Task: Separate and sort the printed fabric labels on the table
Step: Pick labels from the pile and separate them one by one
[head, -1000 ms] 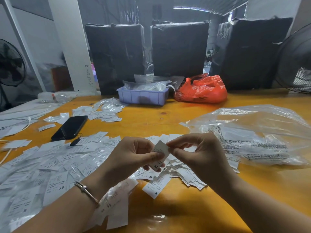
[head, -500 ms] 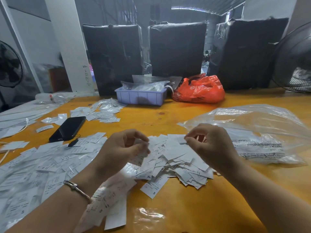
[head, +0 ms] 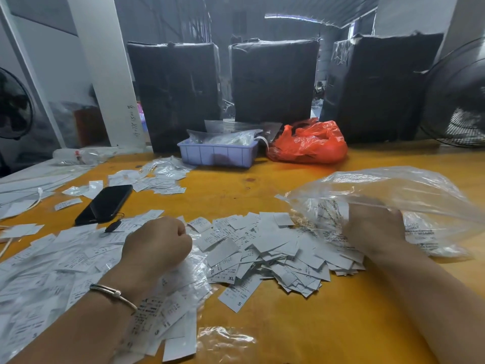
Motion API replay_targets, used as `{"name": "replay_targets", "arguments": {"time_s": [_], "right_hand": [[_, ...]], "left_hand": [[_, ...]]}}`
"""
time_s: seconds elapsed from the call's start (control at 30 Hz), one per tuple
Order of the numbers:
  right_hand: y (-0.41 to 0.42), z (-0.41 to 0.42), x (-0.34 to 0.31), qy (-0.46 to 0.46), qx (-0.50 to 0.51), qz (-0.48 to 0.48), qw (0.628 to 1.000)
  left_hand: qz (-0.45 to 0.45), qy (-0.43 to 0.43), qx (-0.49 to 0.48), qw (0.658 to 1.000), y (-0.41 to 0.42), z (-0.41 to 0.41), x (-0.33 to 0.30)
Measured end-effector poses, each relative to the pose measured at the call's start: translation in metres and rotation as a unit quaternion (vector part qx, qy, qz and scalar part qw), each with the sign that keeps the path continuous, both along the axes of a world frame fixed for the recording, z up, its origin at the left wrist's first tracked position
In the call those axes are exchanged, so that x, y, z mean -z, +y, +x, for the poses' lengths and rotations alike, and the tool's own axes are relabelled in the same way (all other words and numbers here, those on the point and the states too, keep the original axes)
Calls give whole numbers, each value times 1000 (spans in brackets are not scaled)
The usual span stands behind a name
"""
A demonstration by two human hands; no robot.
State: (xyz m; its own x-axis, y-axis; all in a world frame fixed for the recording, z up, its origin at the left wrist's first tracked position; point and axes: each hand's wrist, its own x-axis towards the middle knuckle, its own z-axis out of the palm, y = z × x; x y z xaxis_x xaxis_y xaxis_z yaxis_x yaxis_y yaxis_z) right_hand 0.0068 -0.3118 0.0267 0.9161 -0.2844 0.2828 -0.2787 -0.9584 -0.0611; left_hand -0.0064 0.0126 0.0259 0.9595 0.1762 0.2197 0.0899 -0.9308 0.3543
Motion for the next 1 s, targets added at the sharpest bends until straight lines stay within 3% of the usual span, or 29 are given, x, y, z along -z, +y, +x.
{"name": "replay_targets", "arguments": {"time_s": [0.1, 0.4, 0.57, 0.67, 0.73, 0.83, 0.9, 1.0], "right_hand": [[-7, 4, 4, 35, 10, 9, 999], [-14, 13, 8, -32, 35, -12, 999], [-7, 9, 4, -225, -6, 130, 966], [12, -2, -3, -220, -89, 215, 947], [30, -12, -7, -165, -186, 335, 909], [56, -30, -13, -35, -310, 529, 790], [66, -36, -12, 20, -356, 563, 745], [76, -41, -8, 21, -387, 568, 726]], "left_hand": [[17, -26, -6, 999, 0, -2, -2], [-7, -60, 33, 998, -7, -1, 2], [-39, -95, 108, 989, -13, -3, 5], [-79, -107, 180, 975, -18, -3, 6], [-122, -109, 233, 959, -22, -4, 6], [-205, -80, 295, 930, -26, -8, 3], [-255, -36, 326, 910, -29, -11, 0], [-295, 12, 359, 885, -33, -16, -4]]}}
